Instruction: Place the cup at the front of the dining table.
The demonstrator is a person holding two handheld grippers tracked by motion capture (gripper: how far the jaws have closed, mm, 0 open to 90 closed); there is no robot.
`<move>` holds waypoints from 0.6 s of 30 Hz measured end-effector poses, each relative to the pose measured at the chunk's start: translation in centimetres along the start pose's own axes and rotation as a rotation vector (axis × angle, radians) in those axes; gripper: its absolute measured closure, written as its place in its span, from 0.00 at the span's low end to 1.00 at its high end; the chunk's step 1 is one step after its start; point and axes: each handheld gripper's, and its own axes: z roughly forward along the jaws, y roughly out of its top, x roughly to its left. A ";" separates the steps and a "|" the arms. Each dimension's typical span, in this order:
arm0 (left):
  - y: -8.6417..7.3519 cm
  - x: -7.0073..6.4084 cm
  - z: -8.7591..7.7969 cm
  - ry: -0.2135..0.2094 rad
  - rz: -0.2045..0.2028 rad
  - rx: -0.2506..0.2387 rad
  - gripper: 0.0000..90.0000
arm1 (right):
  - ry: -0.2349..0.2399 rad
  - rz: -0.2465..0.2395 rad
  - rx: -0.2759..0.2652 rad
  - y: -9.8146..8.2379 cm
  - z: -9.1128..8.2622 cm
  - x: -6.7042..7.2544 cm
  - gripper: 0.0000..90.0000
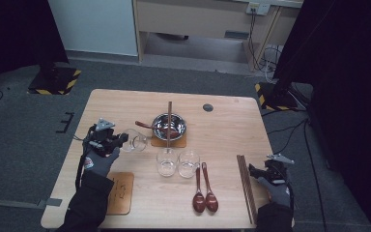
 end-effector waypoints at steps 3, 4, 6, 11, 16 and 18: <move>0.1 0.2 0.2 0.007 -0.001 0.008 0.91 | 0.000 0.000 0.000 0.0 0.0 0.0 0.09; 0.2 0.3 0.5 0.014 -0.006 0.012 0.91 | 0.000 0.000 0.000 0.0 0.0 0.0 0.09; 0.3 0.5 0.8 0.022 -0.007 0.018 0.91 | 0.000 0.000 0.000 0.0 0.0 0.0 0.09; 0.5 0.9 1.3 0.034 -0.017 0.015 0.91 | 0.000 0.000 0.000 0.0 0.0 0.0 0.09; 0.7 1.3 2.1 0.044 -0.029 0.022 0.91 | 0.000 -0.001 0.000 0.0 0.0 0.0 0.09; 0.8 1.4 2.3 0.045 -0.032 0.025 0.91 | 0.000 -0.001 0.000 0.0 0.0 0.0 0.09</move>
